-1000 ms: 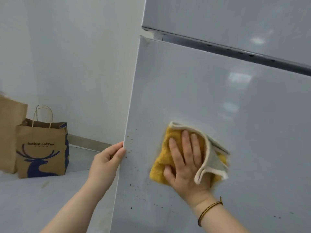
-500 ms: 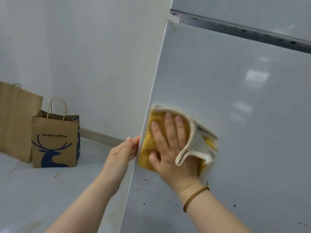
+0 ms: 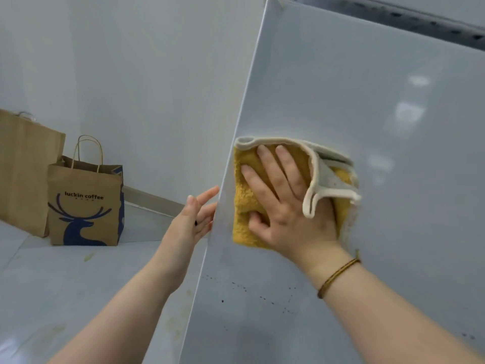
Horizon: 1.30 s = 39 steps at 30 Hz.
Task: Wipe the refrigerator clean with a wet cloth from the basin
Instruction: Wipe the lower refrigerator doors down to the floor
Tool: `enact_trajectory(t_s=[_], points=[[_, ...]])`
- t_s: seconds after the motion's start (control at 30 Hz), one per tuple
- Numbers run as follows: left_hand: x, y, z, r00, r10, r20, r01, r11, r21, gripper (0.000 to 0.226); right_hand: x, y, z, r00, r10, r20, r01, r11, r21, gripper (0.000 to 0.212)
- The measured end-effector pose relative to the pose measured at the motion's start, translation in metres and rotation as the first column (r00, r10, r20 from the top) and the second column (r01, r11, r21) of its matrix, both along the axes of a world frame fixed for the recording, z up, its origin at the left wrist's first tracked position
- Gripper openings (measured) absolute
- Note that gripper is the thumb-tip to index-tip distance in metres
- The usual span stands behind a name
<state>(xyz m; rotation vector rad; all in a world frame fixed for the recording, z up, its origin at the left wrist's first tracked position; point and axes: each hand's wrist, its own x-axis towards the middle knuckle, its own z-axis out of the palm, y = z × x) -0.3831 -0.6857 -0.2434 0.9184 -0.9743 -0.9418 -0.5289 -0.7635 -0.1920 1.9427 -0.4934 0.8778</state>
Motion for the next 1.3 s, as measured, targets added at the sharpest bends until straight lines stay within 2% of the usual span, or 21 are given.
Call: enact_trajectory(t_s=[0.07, 0.13, 0.2, 0.27, 0.33, 0.4, 0.5, 0.57, 0.63, 0.7, 0.77, 0.83, 0.93, 1.0, 1.07, 1.13, 1.17, 1.23, 1.3], points=[[-0.002, 0.001, -0.002, 1.000, -0.012, 0.027, 0.013, 1.000, -0.025, 0.037, 0.009, 0.005, -0.032, 0.988, -0.044, 0.147, 0.035, 0.997, 0.064, 0.061], [0.000, 0.001, -0.005, 0.999, -0.020, 0.045, 0.021, 0.999, -0.035, 0.039, 0.014, 0.011, -0.076, 0.987, -0.062, 0.150, 0.045, 0.992, 0.118, 0.063], [-0.001, 0.004, -0.003, 0.999, -0.037, 0.037, 0.038, 0.998, -0.048, 0.040, 0.009, 0.015, -0.112, 0.992, -0.121, -0.046, 0.126, 0.985, 0.116, 0.069], [-0.009, 0.005, 0.001, 0.998, -0.042, 0.046, 0.045, 0.997, -0.063, 0.031, -0.003, 0.014, -0.132, 0.946, -0.168, -0.277, 0.184, 0.982, 0.033, 0.075], [-0.018, 0.009, 0.004, 0.999, -0.025, 0.023, 0.026, 0.997, -0.073, 0.024, -0.013, 0.013, -0.126, 0.926, -0.176, -0.335, 0.182, 0.983, -0.014, 0.079], [-0.024, 0.008, 0.001, 1.000, 0.018, 0.024, -0.016, 0.996, -0.088, 0.019, -0.022, 0.010, -0.093, 0.963, -0.135, -0.235, 0.120, 0.990, -0.076, 0.070], [-0.030, 0.003, -0.013, 0.993, 0.092, 0.072, -0.085, 0.992, -0.090, 0.019, -0.040, 0.004, -0.042, 0.999, -0.035, -0.009, 0.035, 0.999, 0.007, 0.058], [-0.037, -0.001, -0.019, 0.981, 0.167, 0.099, -0.157, 0.982, -0.103, 0.030, -0.046, 0.002, -0.042, 0.965, -0.122, 0.233, 0.124, 0.992, 0.007, 0.057], [-0.043, -0.002, -0.019, 0.966, 0.234, 0.113, -0.223, 0.970, -0.101, 0.031, -0.042, 0.005, -0.072, 0.922, -0.186, 0.340, 0.180, 0.982, 0.048, 0.059], [-0.045, -0.002, -0.021, 0.953, 0.261, 0.155, -0.246, 0.963, -0.112, 0.036, -0.042, 0.010, -0.109, 0.950, -0.175, 0.258, 0.160, 0.984, 0.081, 0.062], [-0.042, -0.002, -0.027, 0.929, 0.290, 0.230, -0.266, 0.955, -0.129, 0.040, -0.054, 0.011, -0.136, 0.991, -0.130, 0.023, 0.127, 0.987, 0.099, 0.069], [-0.044, 0.001, -0.035, 0.851, 0.364, 0.379, -0.320, 0.931, -0.177, 0.046, -0.069, 0.009, -0.147, 0.978, -0.085, -0.190, 0.102, 0.992, 0.079, 0.069], [-0.054, 0.008, -0.046, 0.677, 0.474, 0.563, -0.344, 0.880, -0.327, 0.053, -0.091, 0.004, -0.121, 0.956, -0.040, -0.291, 0.045, 0.999, 0.013, 0.070], [-0.060, 0.007, -0.055, 0.552, 0.530, 0.644, -0.297, 0.846, -0.442, 0.053, -0.106, -0.002, -0.082, 0.978, -0.042, -0.206, 0.045, 0.999, 0.007, 0.075], [-0.065, 0.004, -0.064, 0.430, 0.576, 0.695, -0.234, 0.815, -0.531, 0.049, -0.119, -0.005, -0.056, 0.995, -0.090, 0.037, 0.089, 0.996, 0.022, 0.068], [-0.074, 0.000, -0.072, 0.341, 0.600, 0.724, -0.178, 0.797, -0.577, 0.047, -0.127, -0.002, -0.061, 0.939, -0.155, 0.306, 0.155, 0.988, 0.025, 0.052], [-0.077, -0.002, -0.076, 0.291, 0.608, 0.739, -0.158, 0.792, -0.589, 0.048, -0.129, -0.001, -0.074, 0.907, -0.187, 0.377, 0.188, 0.982, 0.033, 0.049], [-0.082, -0.006, -0.085, 0.165, 0.612, 0.773, -0.149, 0.790, -0.594, 0.054, -0.131, 0.003, -0.111, 0.904, -0.241, 0.354, 0.237, 0.970, 0.056, 0.048], [-0.086, -0.013, -0.092, 0.025, 0.620, 0.785, -0.186, 0.774, -0.605, 0.059, -0.143, 0.004, -0.148, 0.949, -0.252, 0.188, 0.237, 0.966, 0.101, 0.054]])
